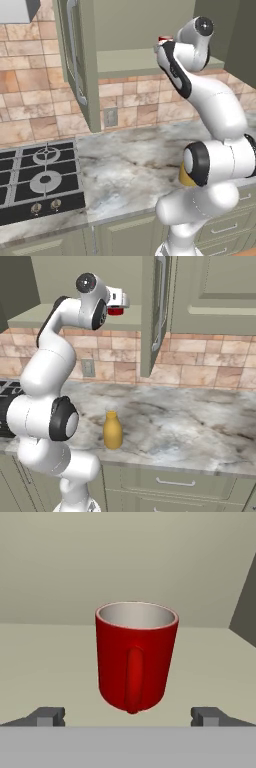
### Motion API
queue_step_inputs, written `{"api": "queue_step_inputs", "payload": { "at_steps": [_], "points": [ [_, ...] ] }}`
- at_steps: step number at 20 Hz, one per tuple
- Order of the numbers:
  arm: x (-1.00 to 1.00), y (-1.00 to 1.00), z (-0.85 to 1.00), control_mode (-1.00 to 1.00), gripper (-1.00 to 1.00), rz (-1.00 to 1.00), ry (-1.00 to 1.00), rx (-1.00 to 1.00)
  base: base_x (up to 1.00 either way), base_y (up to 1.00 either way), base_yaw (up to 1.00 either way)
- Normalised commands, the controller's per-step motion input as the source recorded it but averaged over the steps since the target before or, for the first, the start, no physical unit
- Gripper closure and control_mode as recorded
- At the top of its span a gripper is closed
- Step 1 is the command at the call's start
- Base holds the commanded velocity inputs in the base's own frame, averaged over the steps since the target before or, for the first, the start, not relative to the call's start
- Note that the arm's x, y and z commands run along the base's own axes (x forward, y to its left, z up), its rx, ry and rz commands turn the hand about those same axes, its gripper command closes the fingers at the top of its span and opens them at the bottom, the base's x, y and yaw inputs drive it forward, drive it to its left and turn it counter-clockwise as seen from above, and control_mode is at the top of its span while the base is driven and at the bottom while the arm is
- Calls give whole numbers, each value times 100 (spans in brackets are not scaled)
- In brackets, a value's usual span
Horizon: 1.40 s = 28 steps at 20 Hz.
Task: There is a tray on the dining counter. Grab the cup, mug, and pitcher and place them on the tray. The pitcher may be placed next to the tray if it cannot fit the tray.
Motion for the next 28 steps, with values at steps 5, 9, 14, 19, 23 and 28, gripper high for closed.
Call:
{"api": "queue_step_inputs", "payload": {
  "at_steps": [5, 9, 14, 19, 23, 28],
  "points": [
    [22, 0, 0, -100, -100, 0, 0, 0, 0, 0, 0],
    [23, 0, 0, -100, -100, 0, 0, 0, 0, 0, 0],
    [22, 0, 0, -100, -100, 0, 0, 0, 0, 0, 0],
    [19, 0, 0, -100, -100, 0, 0, 0, 0, 0, 0],
    [5, 0, 0, -100, -100, 0, 0, 0, 0, 0, 0],
    [0, 0, 0, -100, -100, 0, 0, 0, 0, 0, 0]
  ]
}}
